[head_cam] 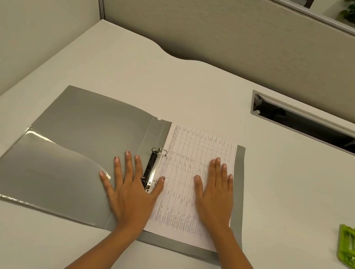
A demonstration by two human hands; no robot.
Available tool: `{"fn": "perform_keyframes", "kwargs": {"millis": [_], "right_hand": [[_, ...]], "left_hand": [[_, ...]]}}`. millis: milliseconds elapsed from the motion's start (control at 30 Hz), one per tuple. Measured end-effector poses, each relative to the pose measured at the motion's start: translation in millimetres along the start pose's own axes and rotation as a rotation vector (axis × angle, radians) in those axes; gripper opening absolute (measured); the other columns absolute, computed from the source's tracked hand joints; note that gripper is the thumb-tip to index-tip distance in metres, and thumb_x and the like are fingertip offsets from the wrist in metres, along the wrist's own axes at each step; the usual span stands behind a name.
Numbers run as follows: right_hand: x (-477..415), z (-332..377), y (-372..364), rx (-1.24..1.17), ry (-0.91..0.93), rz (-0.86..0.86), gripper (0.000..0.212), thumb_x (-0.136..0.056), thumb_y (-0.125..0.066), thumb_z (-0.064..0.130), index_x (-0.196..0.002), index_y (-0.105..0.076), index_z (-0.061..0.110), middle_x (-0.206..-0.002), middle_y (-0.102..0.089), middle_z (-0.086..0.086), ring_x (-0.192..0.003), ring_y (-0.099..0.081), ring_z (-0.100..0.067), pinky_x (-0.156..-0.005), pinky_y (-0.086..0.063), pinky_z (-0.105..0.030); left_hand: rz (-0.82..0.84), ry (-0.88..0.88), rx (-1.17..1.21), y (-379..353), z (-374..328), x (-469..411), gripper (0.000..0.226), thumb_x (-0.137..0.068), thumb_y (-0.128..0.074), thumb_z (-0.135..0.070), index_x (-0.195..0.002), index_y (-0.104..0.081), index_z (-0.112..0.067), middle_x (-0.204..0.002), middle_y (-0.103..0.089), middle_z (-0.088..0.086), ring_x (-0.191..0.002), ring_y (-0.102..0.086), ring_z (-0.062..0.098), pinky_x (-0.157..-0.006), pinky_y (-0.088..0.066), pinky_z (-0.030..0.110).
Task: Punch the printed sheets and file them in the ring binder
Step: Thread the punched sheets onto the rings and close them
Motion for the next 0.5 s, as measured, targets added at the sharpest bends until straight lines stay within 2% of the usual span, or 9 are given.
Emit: {"fn": "perform_keyframes", "kwargs": {"millis": [500], "right_hand": [[0.1,-1.9,-1.7,0.000,-0.007,-0.011,0.069,-0.094,-0.012,0.059,-0.151,0.005,0.023,-0.159,0.006,0.007,-0.146,0.009,-0.010,-0.121,-0.001,-0.036]], "left_hand": [[-0.016,-0.009,0.027,1.0,-0.3,1.1,0.088,-0.084,-0.019,-0.074,-0.150,-0.022,-0.017,-0.159,-0.016,0.003,-0.147,-0.002,0.027,-0.115,0.010,0.056]]}}
Point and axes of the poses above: each hand's wrist, its own x-axis away from the middle knuckle, its own y-axis out of the back of the hand, z = x × y, the point moved 1 cm from there along -x, towards the middle knuckle
